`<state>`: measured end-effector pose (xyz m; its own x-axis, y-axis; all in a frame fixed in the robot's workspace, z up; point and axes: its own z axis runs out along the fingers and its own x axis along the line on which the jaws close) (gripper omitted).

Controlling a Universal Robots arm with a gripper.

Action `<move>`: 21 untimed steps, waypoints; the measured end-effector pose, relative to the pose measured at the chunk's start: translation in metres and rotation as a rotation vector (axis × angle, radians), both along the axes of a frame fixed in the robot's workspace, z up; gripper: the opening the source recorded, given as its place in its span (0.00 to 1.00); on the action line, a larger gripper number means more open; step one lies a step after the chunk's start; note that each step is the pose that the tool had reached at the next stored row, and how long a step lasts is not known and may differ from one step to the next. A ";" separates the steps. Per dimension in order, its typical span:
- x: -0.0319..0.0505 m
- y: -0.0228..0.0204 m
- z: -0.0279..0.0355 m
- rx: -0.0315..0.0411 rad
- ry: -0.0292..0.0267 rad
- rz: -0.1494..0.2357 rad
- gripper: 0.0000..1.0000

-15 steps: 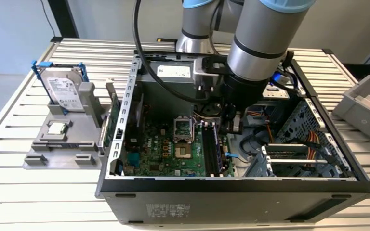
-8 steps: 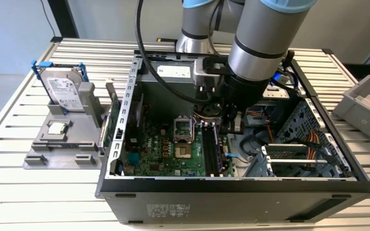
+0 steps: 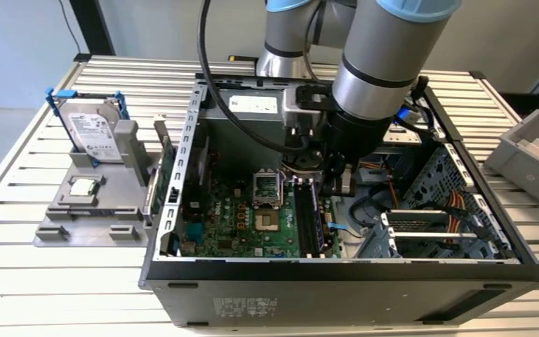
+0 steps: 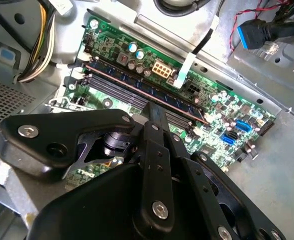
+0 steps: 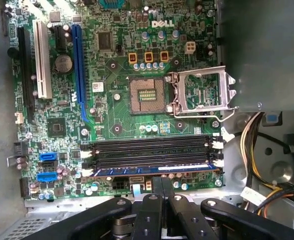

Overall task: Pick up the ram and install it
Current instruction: 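Press down the ram until it locks into place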

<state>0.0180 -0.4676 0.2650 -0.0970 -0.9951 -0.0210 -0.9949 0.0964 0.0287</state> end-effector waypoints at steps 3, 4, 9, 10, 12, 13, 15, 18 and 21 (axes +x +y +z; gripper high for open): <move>0.0009 0.0005 -0.0042 0.0020 0.0000 0.000 0.00; 0.0010 0.0009 -0.0059 0.0023 0.0000 0.001 0.00; 0.0007 0.0013 -0.0149 0.0024 0.0000 0.013 0.00; 0.0006 0.0013 -0.0167 0.0024 0.0000 0.018 0.00; -0.0002 0.0014 -0.0204 0.0022 0.0000 0.024 0.00; -0.0007 0.0015 -0.0222 0.0024 0.0000 0.024 0.00; -0.0014 0.0016 -0.0259 0.0024 -0.0001 0.024 0.00; -0.0016 0.0016 -0.0314 0.0024 -0.0001 0.025 0.00; -0.0016 0.0016 -0.0367 0.0023 -0.0001 0.025 0.00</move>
